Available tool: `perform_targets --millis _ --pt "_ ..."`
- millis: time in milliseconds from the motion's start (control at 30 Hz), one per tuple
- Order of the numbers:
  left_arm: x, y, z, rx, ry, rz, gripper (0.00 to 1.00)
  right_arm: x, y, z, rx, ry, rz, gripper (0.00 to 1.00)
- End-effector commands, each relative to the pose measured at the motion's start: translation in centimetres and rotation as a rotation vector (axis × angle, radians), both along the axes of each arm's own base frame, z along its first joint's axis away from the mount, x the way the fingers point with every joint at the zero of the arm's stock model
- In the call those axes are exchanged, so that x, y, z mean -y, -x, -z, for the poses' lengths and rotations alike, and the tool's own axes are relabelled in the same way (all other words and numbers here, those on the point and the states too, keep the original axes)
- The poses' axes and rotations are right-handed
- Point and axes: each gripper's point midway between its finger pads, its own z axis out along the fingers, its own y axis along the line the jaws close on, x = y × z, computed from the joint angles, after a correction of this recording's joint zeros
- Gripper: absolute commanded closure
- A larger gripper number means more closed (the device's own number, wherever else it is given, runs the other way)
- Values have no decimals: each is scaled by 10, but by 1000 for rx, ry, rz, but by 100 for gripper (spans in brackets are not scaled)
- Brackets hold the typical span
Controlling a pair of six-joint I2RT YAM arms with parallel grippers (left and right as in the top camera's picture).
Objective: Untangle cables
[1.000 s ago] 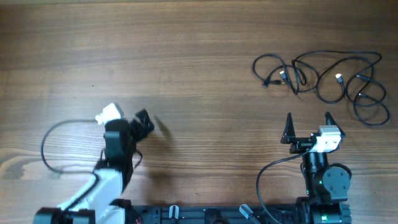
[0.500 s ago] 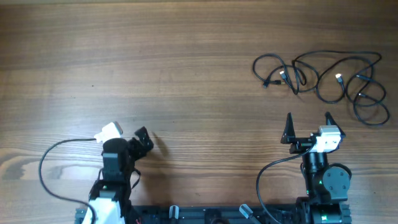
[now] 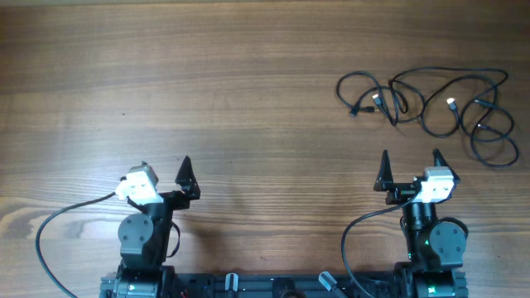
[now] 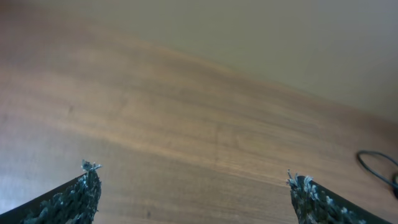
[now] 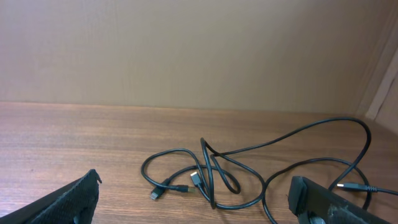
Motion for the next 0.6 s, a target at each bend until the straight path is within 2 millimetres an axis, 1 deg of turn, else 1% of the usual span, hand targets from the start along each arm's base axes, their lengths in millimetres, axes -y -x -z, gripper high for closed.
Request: perform_targets --millis 0,100,567 --pt "11 3 -13 72 -156 90 0 -1 0 -2 10 11 -10 0" --pt "11 5 -23 119 -176 88 0 -1 0 -2 10 11 -10 0" --pt "10 4 -24 121 -175 85 0 -1 0 -2 10 11 -10 0"
